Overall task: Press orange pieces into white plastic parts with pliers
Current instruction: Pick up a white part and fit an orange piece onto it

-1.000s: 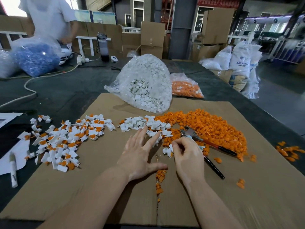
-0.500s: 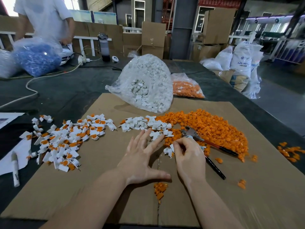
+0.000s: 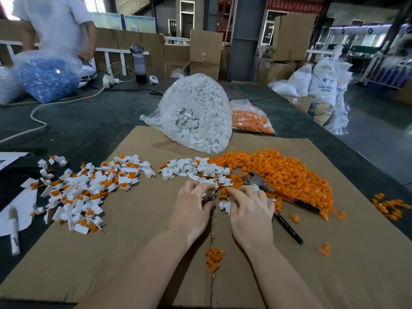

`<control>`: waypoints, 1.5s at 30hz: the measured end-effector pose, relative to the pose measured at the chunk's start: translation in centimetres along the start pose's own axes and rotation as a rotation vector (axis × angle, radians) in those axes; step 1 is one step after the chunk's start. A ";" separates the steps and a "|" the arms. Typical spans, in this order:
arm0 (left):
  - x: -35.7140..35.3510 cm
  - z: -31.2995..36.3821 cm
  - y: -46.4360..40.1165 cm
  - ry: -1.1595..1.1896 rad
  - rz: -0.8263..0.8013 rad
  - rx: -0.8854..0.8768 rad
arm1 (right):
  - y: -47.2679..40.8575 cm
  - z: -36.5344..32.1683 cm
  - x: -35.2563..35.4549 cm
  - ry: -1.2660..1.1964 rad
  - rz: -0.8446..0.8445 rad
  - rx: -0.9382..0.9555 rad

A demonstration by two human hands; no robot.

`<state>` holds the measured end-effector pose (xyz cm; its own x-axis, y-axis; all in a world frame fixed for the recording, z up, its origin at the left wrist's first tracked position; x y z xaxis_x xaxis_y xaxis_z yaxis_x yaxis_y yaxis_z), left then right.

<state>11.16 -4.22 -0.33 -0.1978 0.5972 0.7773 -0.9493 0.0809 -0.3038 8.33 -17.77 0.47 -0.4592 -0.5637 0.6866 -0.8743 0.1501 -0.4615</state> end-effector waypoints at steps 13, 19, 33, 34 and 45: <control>0.5 -0.2 0.1 0.009 0.028 0.054 | -0.1 -0.4 -0.6 0.045 -0.076 0.048; 0.3 -0.4 -0.1 0.021 0.023 0.028 | -0.1 -1.4 -1.2 0.216 -0.125 0.138; 0.8 0.0 0.7 0.130 0.036 0.029 | 0.2 -2.1 0.5 -0.147 0.033 0.254; 0.9 0.0 0.7 0.136 0.040 0.032 | 0.3 -2.1 0.8 -0.180 0.047 0.255; 1.1 -0.7 0.9 0.341 0.030 0.125 | 0.1 0.0 0.7 -0.597 -0.025 -0.051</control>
<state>10.30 -2.92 -0.14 -0.1532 0.8313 0.5344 -0.9710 -0.0260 -0.2378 7.92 -18.15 0.89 -0.2837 -0.9242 0.2556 -0.8969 0.1614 -0.4118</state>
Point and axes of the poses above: each hand's wrist, its own y-axis away from the middle knuckle, its own x-axis out of the back of the hand, z = x × y, the point moved 7 cm from there along -y, towards the middle knuckle, and after that the axes turned 11 degrees about -y, right-handed, at the moved point
